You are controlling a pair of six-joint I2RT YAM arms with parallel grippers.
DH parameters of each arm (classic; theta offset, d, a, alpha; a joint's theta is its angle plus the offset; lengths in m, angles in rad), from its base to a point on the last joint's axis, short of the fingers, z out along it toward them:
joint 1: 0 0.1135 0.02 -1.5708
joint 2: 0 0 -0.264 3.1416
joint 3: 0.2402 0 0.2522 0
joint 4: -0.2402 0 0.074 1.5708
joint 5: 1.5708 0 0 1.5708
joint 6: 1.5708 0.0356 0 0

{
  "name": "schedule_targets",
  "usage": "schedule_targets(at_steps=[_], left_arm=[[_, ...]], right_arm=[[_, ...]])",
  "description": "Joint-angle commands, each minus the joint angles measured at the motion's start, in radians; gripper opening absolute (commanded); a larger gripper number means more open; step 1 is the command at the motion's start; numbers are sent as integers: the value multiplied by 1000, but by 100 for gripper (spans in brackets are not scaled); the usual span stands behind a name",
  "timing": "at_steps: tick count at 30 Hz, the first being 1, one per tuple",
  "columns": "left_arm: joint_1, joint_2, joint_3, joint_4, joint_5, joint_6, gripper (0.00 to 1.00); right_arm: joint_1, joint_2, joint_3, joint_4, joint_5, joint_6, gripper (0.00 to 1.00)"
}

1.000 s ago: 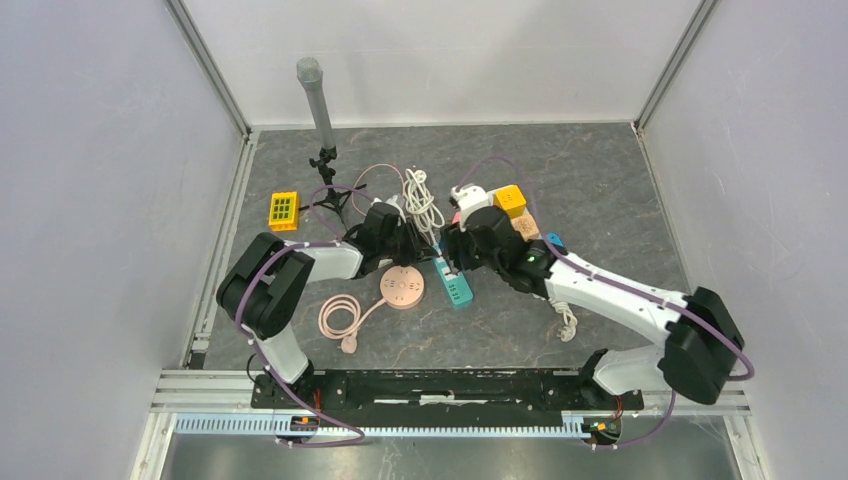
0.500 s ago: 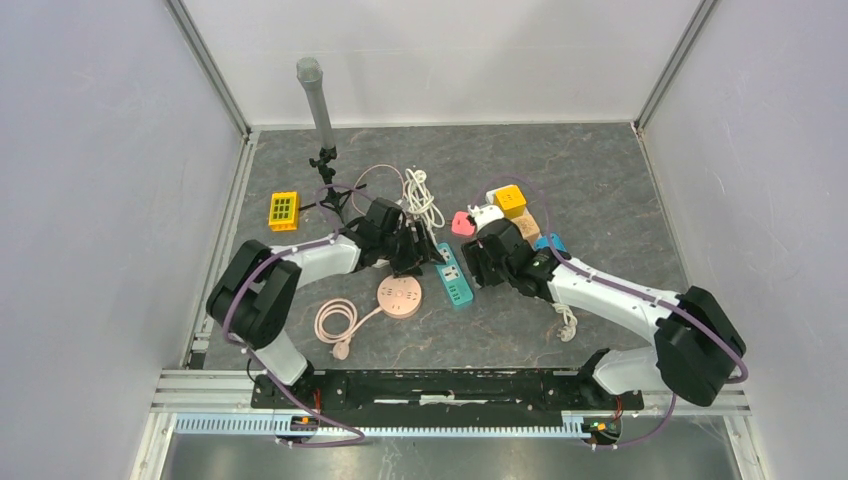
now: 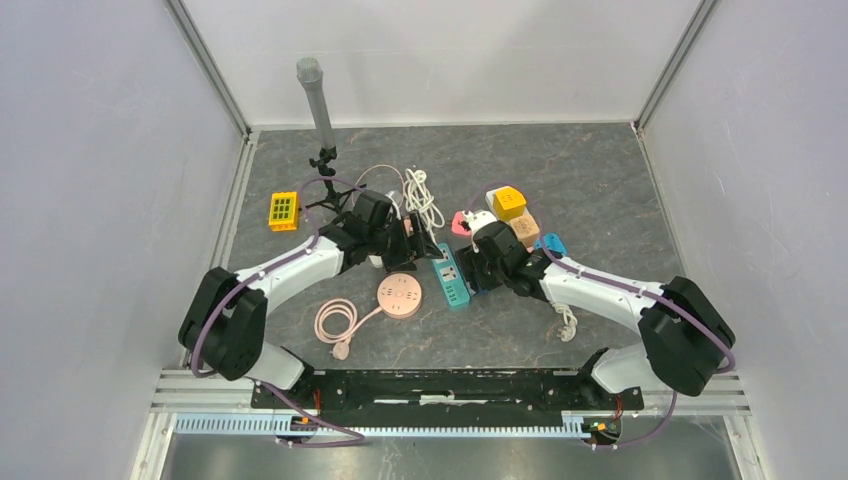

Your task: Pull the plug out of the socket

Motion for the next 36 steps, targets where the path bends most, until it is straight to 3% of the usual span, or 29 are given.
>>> schedule_targets(at_steps=[1,7,15,20,25,30,36], left_arm=[[-3,-60,35,-50,0,48,87],[1,-102,38,-76,-17,88,88],[6,-150,41,-104,-46,123,89],[8,-154,46,-112,-53,134,89],[9,-149,47,-111,-47,145,89],[10,-147,45,-114,-42,154,89],[9,-137,35,-97,-28,151,89]], right_arm=[[-1,-29,41,-39,87,1,77],[-23,-121,40,-25,155,-20,90],[-86,-308,47,-48,274,-55,91],[-186,-371,50,-89,410,-97,98],[-315,-345,29,-96,334,-131,98],[-431,-291,20,-64,128,-153,98],[-496,-245,30,-113,15,-100,97]])
